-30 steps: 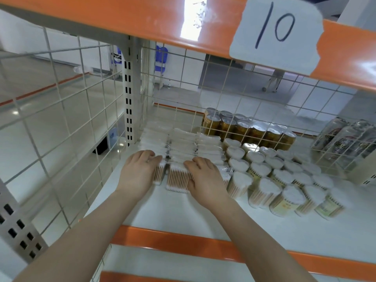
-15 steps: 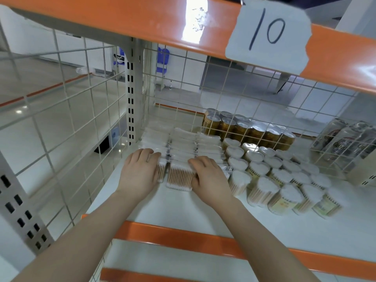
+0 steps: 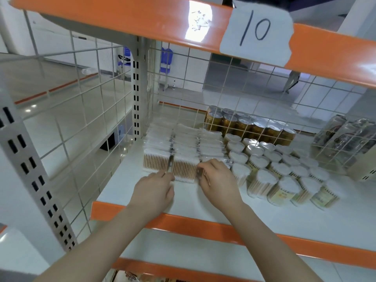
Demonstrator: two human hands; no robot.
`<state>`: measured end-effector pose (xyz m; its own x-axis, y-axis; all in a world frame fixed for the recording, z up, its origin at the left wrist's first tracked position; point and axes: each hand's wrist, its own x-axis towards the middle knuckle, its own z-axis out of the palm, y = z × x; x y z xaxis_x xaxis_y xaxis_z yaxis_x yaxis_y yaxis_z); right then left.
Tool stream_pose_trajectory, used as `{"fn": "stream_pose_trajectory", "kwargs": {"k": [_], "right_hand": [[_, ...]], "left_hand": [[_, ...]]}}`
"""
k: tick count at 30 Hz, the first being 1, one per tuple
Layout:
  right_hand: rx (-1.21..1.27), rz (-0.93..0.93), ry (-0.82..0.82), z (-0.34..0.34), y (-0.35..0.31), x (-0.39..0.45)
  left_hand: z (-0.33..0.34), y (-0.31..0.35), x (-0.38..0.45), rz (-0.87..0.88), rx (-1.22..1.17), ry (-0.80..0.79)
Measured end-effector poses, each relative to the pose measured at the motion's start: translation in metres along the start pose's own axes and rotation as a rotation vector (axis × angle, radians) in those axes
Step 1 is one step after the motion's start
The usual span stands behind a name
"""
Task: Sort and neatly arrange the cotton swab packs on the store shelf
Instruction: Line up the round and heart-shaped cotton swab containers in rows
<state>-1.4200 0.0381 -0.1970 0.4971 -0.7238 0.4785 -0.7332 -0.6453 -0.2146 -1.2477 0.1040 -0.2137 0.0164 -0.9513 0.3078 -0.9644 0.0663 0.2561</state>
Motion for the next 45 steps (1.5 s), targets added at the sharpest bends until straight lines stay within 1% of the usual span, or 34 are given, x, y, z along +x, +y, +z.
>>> {"fn": "stream_pose_trajectory", "kwargs": {"k": [2, 4, 9, 12, 21, 26, 33, 38, 45], "right_hand": [[0.016, 0.013, -0.012, -0.005, 0.004, -0.013], [0.034, 0.048, -0.041, -0.01, 0.007, -0.026], [0.032, 0.123, -0.143, -0.028, 0.011, -0.056], [0.03, 0.176, -0.217, -0.039, 0.015, -0.075], [0.024, 0.199, -0.26, -0.065, 0.033, -0.12], [0.019, 0.211, -0.29, -0.076, 0.044, -0.132], [0.034, 0.219, -0.278, -0.081, 0.057, -0.13], [0.022, 0.216, -0.213, -0.086, 0.071, -0.105], [-0.113, 0.2, -0.129, -0.082, 0.091, -0.05]], "left_hand": [[0.005, 0.004, -0.008, -0.008, 0.028, -0.095], [0.006, 0.011, -0.018, -0.006, 0.022, -0.147], [0.003, 0.029, -0.038, 0.023, -0.017, -0.154], [0.002, 0.045, -0.049, 0.016, -0.049, -0.193], [0.007, 0.088, -0.069, 0.03, -0.083, -0.31], [0.008, 0.108, -0.074, 0.049, -0.093, -0.315], [0.009, 0.124, -0.065, 0.043, -0.089, -0.291], [0.01, 0.123, -0.053, 0.02, -0.065, -0.25], [0.008, 0.117, -0.027, -0.032, -0.032, -0.195]]}}
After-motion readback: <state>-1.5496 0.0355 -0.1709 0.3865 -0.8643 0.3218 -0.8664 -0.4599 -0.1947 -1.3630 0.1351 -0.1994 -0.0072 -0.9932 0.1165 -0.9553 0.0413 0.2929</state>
